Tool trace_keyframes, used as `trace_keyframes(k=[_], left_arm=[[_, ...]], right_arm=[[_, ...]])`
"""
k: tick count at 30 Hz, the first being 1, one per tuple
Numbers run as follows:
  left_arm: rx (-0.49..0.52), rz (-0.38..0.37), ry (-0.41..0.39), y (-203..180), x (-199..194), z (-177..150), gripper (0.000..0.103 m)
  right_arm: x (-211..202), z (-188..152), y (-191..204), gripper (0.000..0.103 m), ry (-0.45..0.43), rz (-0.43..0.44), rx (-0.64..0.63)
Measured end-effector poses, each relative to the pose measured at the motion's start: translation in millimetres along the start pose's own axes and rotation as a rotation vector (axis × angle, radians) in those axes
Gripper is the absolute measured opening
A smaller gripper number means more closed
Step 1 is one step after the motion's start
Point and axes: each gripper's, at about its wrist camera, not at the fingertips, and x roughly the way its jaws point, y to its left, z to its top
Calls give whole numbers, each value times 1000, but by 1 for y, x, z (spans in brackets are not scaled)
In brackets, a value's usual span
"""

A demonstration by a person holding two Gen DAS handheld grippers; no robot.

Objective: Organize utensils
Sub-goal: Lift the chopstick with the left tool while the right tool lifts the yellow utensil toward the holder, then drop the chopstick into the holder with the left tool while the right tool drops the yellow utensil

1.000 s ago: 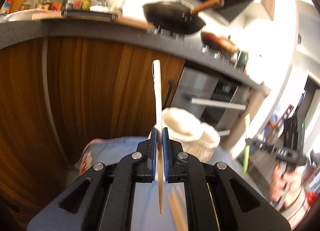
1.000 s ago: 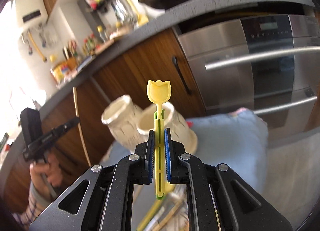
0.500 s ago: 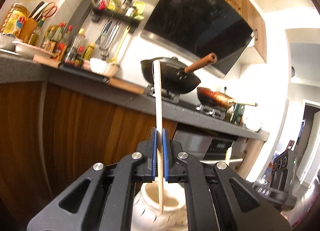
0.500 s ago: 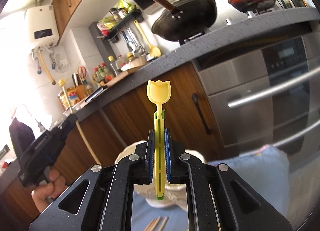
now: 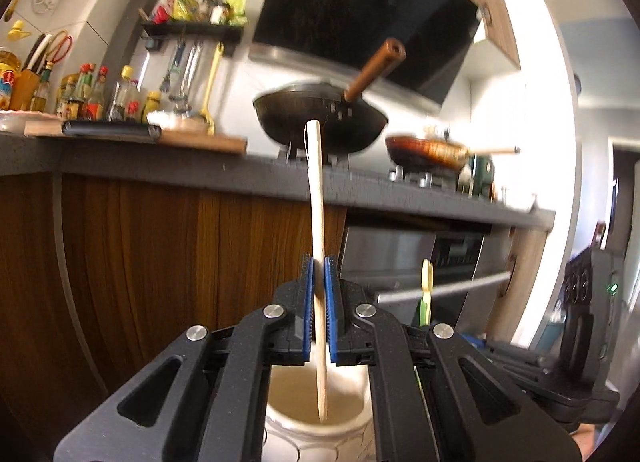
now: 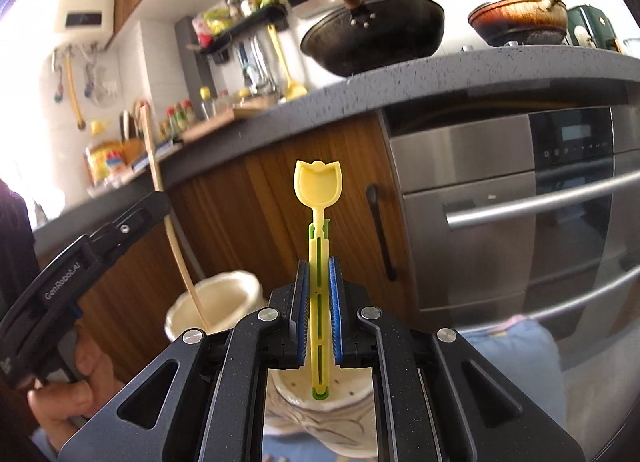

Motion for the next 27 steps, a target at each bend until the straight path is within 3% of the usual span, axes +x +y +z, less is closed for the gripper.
trace_keyframes(k=[9,19,27], left_arm=[[50,55,177,-3,16,-23,6],[57,68,256,2,28,-31,6],[56,85,261,4,28,-32,7]], right_arm=[[12,-18,4,11,111,-67,-50],[19,-23,6,11,157,-81,-60],[17,-22,6,13,149,-76,-59]])
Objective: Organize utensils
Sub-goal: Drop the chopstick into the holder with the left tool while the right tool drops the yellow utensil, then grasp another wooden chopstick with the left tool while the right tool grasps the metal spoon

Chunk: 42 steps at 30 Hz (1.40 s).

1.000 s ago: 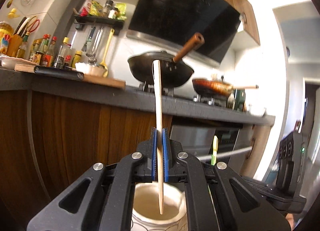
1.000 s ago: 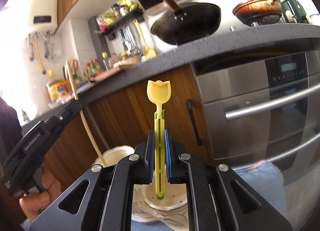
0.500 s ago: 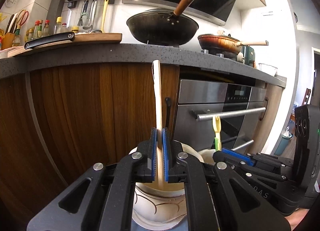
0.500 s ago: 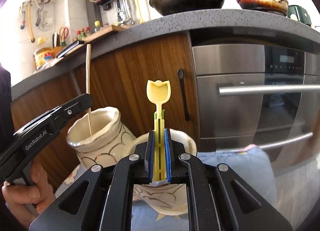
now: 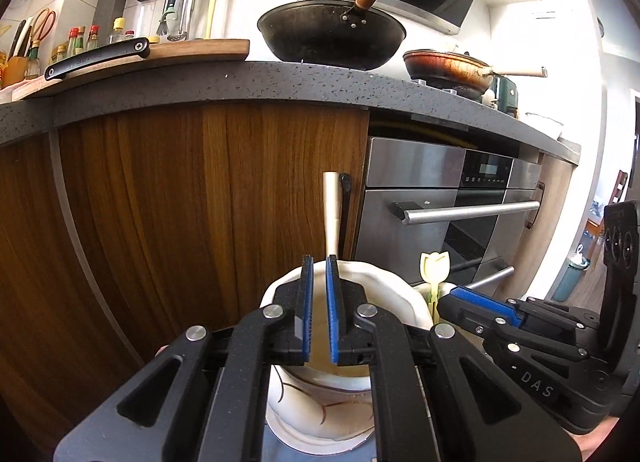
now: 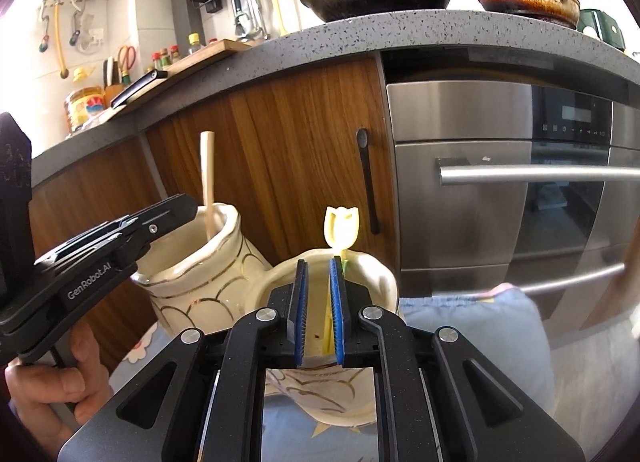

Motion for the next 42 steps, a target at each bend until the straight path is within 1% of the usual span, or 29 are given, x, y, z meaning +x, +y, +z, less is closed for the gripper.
trace_keyframes(k=[3,5,6,8,10,11,13,17,21,25,30,33,36,39,42], left_arm=[[-6,2,-1,1,-1,0,7],[-11,1,-2,3,-3,0,10],[-16,1,-5,4,-4,0,14],[-23,6,-20,7,-9,0,34],[-20,12,-41,9,-17,-1,44],[-13,16,-53,9,-22,-1,46],[-6,18,-63,10,-29,-3,51],[-8,8,-67,12,-40,-5,52],[-31,17,-77,22,-55,-10,52],[-72,29,-63,37,-71,-28,52],[-112,35,2,53,-81,-54,52],[-113,35,36,57,-86,-68,52],[-111,20,89,56,-89,-82,52],[-70,3,152,46,-87,-96,52],[-24,-20,219,33,-85,-109,52]], right_arm=[[-3,0,1,13,-8,2,-1],[-6,1,0,17,-18,1,-1],[-8,1,0,18,-21,1,-2],[-12,1,-1,21,-28,-1,-2],[-16,0,-2,25,-33,-5,-4],[-18,0,-3,27,-38,-8,-5],[-23,-1,-5,29,-45,-15,-6],[-37,-6,-7,33,-63,-40,-30],[-48,-12,-11,34,-63,-53,-32],[-63,-17,-18,34,-70,-71,-19],[-83,-29,-31,34,-81,-88,20],[-86,-39,-37,34,-54,-101,38],[-88,-50,-44,34,-24,-107,64],[-91,-61,-48,34,7,-102,86],[-91,-73,-48,34,64,-107,88]])
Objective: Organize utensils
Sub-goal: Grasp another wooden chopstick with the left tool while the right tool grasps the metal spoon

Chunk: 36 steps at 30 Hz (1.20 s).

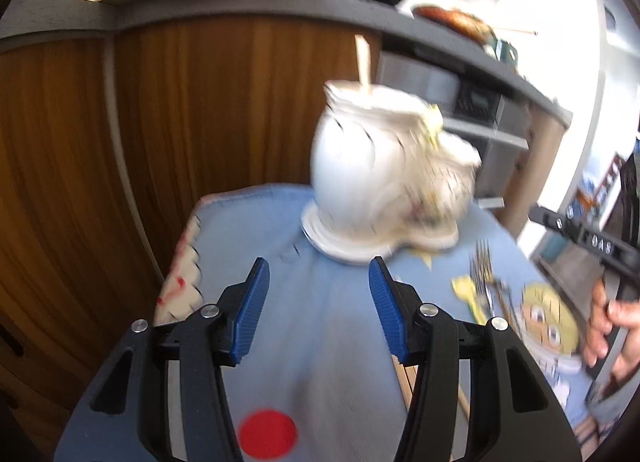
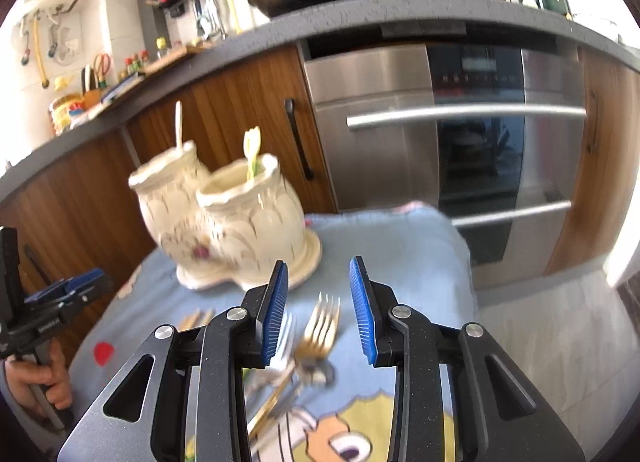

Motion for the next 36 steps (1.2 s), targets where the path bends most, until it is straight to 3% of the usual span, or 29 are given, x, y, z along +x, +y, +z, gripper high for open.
trace_keyframes(k=[7,14,36], left_arm=[[101,-41,141,-31,13,-26,52],[111,-33,203,-36,21,-40,52],[157,4,269,-42,32,-44,52]], right_arm=[[3,-35,2,34,133,-10,-16],[4,-53,7,34,204,24,-10],[18,-61,15,33,280,31,-37]])
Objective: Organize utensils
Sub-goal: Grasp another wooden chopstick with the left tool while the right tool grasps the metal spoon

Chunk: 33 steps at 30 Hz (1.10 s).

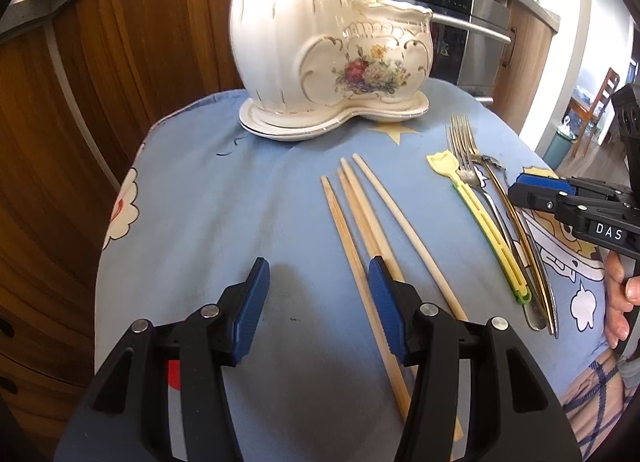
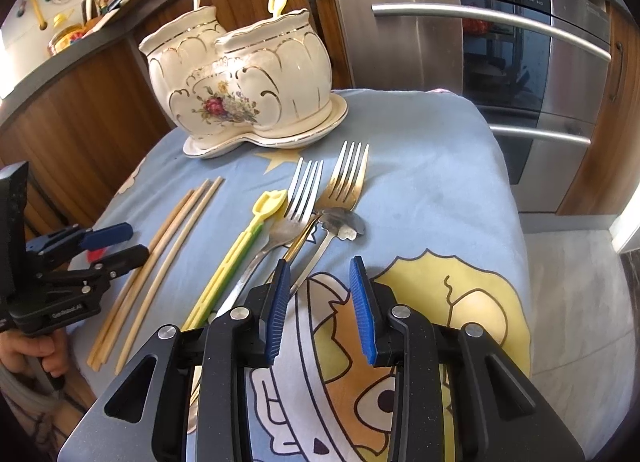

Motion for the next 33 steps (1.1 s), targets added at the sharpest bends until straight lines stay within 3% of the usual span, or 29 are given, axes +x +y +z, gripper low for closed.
trace_keyframes(k=[3,8,11,16,21,26,33], left_arm=[[35,17,7,-6,1,1,46],[51,16,29,-5,-1,3,24],[49,24,44,1,-2,3,18],[60,29,66,11,-4,3,15],[56,0,90,18,-4,4,14],[53,-33,133,25,0,10,13],[105,-39,209,34,4,19,12]], right_arm=[[1,0,0,33,4,3,4],[1,2,-3,33,13,16,30],[3,3,2,33,18,-11,-4],[1,-1,11,32,37,-27,-71],[3,1,17,19,87,2,-152],[4,11,12,15,152,29,-198],[7,25,2,12,268,-36,-324]])
